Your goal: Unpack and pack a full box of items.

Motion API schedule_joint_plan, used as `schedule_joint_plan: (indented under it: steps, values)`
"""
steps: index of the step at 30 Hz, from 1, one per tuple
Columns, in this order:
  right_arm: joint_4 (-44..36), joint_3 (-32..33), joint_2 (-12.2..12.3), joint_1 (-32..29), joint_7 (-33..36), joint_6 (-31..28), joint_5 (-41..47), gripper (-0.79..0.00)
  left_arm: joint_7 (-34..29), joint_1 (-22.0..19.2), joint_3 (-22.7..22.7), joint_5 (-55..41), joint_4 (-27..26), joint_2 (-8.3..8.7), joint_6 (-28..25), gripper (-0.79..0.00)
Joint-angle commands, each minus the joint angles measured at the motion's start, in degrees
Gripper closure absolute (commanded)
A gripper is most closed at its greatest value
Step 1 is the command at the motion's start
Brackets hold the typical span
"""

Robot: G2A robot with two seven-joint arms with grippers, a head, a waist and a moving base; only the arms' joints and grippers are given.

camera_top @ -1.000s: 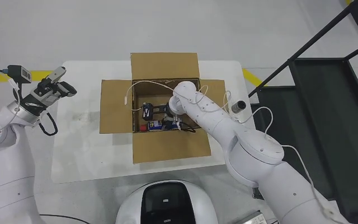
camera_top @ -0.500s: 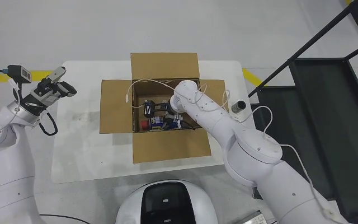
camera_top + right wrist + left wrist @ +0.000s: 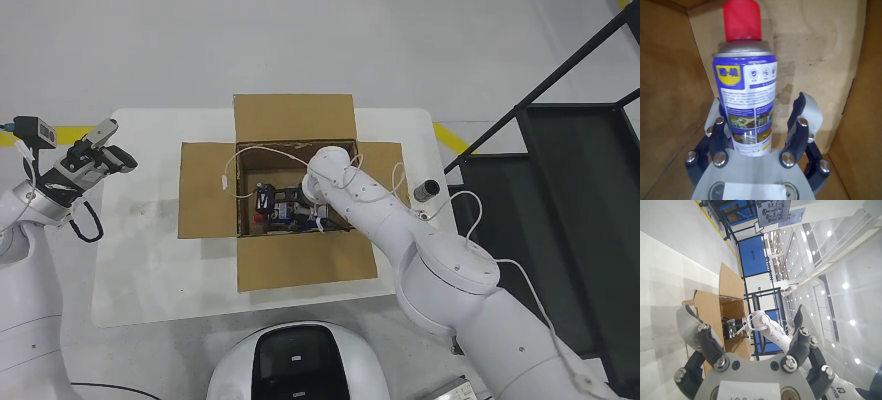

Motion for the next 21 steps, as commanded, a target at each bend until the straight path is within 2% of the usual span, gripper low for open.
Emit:
schedule_joint_plan:
  steps: [1,10,14,21]
  values:
    - [0.1,0.0,0.0,0.1,-0.4,-0.4,-0.3,0.000,0.0,0.0,0.0,0.0,0.0,0.00,0.0,-0.785]
    - [0.6,0.9,0.9,1.7,-4.8,-5.7,-0.8,0.000,0.0,0.0,0.0,0.0,0.0,0.00,0.0,-0.785]
    - [1.5,1.3,2.1,3.0,-7.3,-8.8,-1.5,0.000,0.0,0.0,0.0,0.0,0.0,0.00,0.0,-0.785]
    - [-1.1,1.9,5.1,4.0,-12.8,-8.8,-0.9,0.000,0.0,0.0,0.0,0.0,0.0,0.00,0.0,-0.785]
